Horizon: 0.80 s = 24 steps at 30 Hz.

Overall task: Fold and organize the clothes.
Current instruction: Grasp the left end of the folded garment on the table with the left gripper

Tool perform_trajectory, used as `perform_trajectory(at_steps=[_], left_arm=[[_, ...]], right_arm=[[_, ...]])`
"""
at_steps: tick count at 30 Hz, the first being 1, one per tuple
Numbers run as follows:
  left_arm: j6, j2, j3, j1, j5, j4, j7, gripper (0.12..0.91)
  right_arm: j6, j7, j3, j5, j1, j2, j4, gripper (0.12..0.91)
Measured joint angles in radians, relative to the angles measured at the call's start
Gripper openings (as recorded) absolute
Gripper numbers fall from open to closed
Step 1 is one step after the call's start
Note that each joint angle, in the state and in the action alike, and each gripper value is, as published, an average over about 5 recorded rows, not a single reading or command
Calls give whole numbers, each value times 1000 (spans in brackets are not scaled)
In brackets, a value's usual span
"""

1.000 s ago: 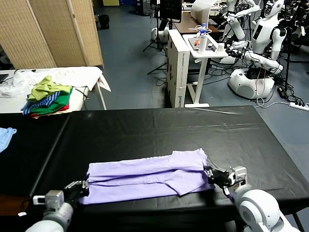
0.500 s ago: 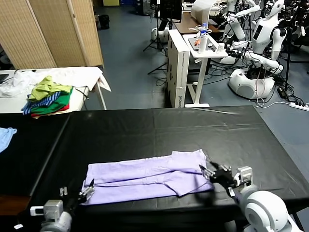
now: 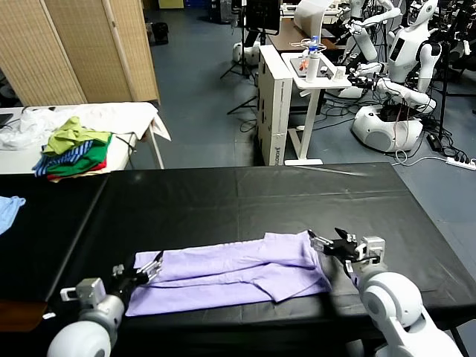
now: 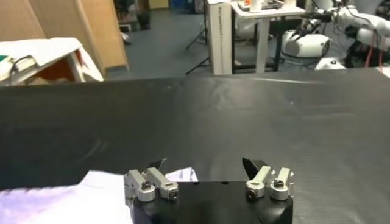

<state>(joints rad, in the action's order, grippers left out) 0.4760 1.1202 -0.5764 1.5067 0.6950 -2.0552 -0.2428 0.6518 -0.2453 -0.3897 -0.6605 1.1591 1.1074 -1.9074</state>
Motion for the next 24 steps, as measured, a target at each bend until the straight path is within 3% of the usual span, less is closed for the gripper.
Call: perform_trajectory(at_steps=[4,11,14,17,24], left_arm=[[-1,0,-2,0,4,17,6,775],[-3,3,-2,-9,6,37,8,330],[-4,4,0,-18,6,48,9,200],[-8,6,5,-28,4,59,10,156],[-14,15,26,-70,-17,95,11,160]], right_arm=[[0,3,16,12,-12,21,22,707],[-3,6,20,22,-6,33,28,291],[-12,6,15,28,-2,33,28,163],[-28,5,11,42,-1,36,32,140],[-40,24,5,57,-1,39,40,140]])
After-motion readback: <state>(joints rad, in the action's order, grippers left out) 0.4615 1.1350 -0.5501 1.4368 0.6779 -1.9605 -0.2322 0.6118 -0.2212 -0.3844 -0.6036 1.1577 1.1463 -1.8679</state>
